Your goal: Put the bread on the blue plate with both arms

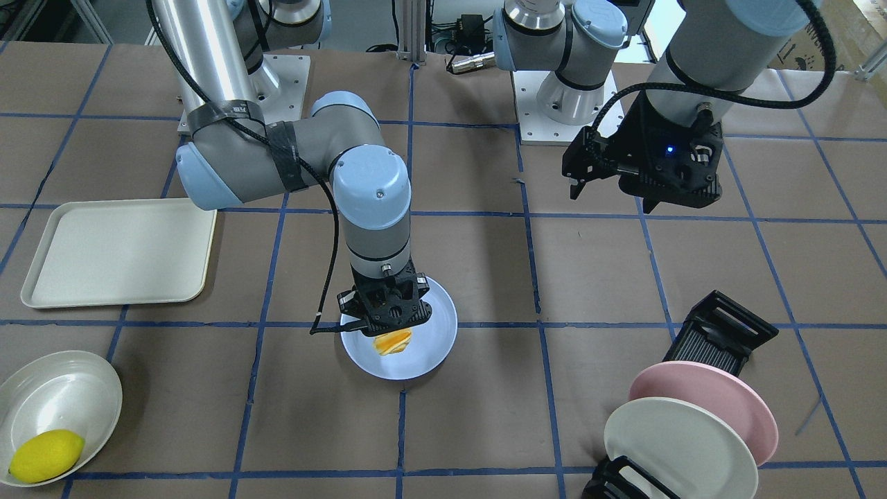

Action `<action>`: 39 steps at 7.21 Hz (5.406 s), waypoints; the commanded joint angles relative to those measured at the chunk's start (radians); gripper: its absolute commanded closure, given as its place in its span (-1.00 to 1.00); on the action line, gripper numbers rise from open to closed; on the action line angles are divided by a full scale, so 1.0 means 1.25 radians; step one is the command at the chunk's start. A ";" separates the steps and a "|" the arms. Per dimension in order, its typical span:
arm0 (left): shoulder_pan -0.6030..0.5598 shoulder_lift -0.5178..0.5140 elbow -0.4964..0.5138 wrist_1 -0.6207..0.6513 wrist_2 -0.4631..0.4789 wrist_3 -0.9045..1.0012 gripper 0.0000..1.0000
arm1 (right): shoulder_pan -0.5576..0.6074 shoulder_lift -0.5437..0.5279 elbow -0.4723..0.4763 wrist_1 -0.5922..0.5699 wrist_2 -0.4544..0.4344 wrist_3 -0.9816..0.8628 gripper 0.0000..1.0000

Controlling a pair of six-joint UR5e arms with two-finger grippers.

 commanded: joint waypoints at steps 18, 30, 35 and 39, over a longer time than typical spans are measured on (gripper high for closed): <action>-0.023 -0.010 -0.005 0.014 0.037 -0.141 -1.00 | -0.094 -0.016 -0.348 0.157 -0.155 -0.080 -1.00; -0.024 -0.005 0.007 0.005 0.037 -0.141 -1.00 | -0.321 -0.527 0.014 0.579 0.032 -0.164 -0.99; -0.023 0.001 0.012 -0.014 0.037 -0.134 -1.00 | -0.322 -0.530 0.019 0.580 0.032 -0.168 -0.99; -0.021 0.000 0.011 -0.009 0.047 -0.134 -1.00 | -0.322 -0.527 0.023 0.577 0.032 -0.171 -0.99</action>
